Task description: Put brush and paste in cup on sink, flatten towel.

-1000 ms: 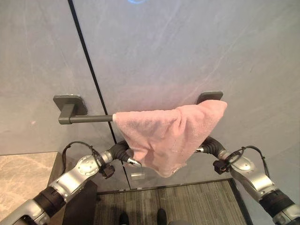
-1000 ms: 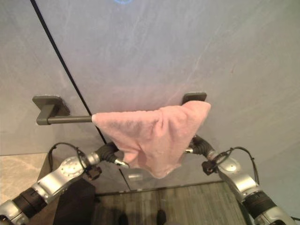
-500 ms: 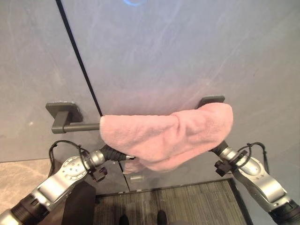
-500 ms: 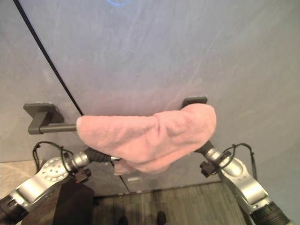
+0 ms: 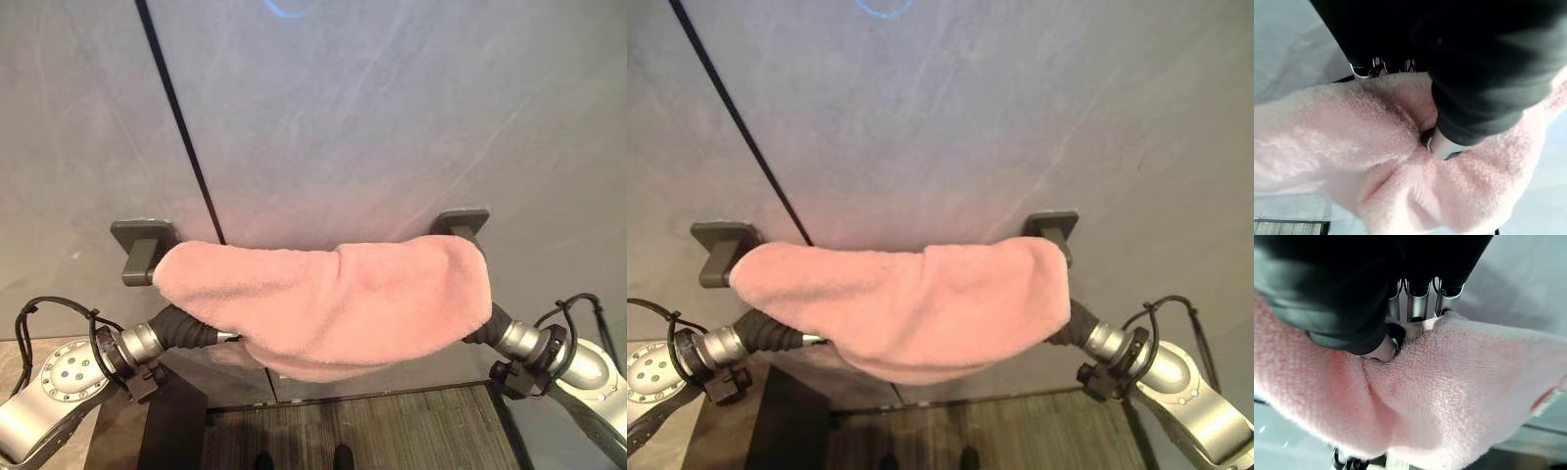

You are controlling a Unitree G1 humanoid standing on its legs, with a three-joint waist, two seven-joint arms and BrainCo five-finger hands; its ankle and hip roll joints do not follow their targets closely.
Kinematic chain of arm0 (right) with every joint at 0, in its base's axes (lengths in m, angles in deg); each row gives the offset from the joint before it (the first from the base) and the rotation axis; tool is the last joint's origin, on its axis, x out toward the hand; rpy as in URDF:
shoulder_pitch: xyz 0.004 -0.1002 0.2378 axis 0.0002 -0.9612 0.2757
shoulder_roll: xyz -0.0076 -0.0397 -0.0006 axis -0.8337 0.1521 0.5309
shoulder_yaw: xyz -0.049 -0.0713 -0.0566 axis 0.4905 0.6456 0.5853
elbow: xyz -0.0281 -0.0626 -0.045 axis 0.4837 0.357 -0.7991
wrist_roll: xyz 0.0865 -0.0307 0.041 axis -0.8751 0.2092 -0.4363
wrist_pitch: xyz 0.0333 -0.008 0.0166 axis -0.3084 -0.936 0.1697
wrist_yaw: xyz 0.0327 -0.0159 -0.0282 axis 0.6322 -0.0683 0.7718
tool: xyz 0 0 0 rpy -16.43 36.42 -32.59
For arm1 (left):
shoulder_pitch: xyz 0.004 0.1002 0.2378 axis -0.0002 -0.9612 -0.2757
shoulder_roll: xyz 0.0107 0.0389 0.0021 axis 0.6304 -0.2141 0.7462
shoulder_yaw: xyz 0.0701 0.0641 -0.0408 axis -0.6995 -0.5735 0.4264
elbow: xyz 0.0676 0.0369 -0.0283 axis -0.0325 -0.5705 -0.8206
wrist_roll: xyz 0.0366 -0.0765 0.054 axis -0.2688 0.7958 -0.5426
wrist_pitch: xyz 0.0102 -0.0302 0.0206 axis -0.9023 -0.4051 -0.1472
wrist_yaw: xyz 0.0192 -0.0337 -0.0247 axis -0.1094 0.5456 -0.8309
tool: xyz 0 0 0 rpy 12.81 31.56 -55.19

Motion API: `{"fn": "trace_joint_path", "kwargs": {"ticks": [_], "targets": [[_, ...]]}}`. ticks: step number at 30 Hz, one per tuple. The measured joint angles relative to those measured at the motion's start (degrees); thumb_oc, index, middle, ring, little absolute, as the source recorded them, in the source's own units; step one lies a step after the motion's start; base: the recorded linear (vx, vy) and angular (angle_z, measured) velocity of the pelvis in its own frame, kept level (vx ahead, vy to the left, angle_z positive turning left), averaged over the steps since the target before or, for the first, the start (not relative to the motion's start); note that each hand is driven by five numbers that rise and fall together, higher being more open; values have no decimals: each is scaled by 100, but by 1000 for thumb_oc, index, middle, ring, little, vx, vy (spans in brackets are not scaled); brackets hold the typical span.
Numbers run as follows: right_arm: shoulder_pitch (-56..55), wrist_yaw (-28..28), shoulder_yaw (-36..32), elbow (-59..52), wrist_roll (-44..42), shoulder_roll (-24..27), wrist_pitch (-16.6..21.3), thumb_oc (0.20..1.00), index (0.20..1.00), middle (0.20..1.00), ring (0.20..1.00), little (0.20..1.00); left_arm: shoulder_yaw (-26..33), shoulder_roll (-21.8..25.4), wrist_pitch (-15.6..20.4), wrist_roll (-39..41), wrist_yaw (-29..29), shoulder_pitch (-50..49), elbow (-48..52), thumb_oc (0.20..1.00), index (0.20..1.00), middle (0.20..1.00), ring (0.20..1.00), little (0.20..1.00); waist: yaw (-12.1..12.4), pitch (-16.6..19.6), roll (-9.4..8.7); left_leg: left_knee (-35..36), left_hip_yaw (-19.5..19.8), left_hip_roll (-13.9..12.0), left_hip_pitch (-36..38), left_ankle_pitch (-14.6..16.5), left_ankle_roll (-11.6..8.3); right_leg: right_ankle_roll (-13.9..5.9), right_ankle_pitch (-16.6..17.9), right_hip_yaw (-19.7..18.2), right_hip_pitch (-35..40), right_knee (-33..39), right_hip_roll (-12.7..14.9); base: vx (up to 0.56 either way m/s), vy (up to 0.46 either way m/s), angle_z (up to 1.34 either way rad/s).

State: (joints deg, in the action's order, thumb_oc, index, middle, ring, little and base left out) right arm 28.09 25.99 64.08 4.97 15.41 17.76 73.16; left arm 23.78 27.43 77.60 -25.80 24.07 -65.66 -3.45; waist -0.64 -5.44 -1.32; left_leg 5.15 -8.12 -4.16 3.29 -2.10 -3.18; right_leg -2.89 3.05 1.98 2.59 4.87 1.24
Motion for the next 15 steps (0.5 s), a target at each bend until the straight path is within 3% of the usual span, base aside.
{"fn": "trace_joint_path", "kwargs": {"ticks": [3,5,6,8,9,13,14,15], "targets": [[207,-44,79,19,18,-2,0,200,200,200,200,200,-2,-1,4,-3,-37,-15,-23,200,200,200,200,200,27,-11,19,2,102,37,-18,8,13,-39,-32,60,19,0,33,13,21,15],[249,-80,77,25,153,-4,1,200,200,200,200,200,-9,-3,4,-12,-49,-14,-30,479,479,479,479,479,25,-16,26,1,132,60,-16,7,12,-58,-48,98,38,0,59,17,14,11],[243,-138,76,35,250,-5,1,200,200,200,200,200,-26,-16,5,-20,-60,-6,-57,567,567,567,567,567,18,-18,30,0,137,73,-15,14,24,-58,-51,108,46,0,74,15,4,6],[232,-184,75,75,411,-25,1,200,200,200,200,200,-121,-84,2,-65,-71,55,-173,633,633,633,633,633,5,-21,38,0,137,87,-14,22,36,-59,-49,112,51,0,88,6,0,2],[225,-189,75,165,511,-65,1,200,200,200,200,200,-277,-146,-2,-200,-76,181,-332,1000,1000,1000,1000,1000,-8,-21,38,-1,138,93,-3,25,40,-59,-49,117,64,-1,93,0,0,0],[90,-306,29,626,762,-427,-25,200,200,200,200,200,-1061,-600,-42,-541,-83,558,-897,1000,1000,1000,1000,1000,-55,-30,51,-1,131,94,28,36,51,-61,-62,115,86,-1,91,0,0,0],[-58,-320,-36,734,828,-562,-25,805,805,805,805,805,-1167,-755,-43,-695,-89,581,-1050,1000,1000,1000,1000,1000,-65,-31,52,0,129,92,37,40,51,-61,-70,111,93,-1,89,0,0,0],[-266,-333,-177,929,1063,-842,-34,1000,1000,1000,1000,1000,-1196,-1064,-37,-916,-90,568,-1368,1000,1000,1000,1000,1000,-67,-34,57,0,125,90,68,47,54,-63,-81,107,125,-1,88,31,-30,0]]}}
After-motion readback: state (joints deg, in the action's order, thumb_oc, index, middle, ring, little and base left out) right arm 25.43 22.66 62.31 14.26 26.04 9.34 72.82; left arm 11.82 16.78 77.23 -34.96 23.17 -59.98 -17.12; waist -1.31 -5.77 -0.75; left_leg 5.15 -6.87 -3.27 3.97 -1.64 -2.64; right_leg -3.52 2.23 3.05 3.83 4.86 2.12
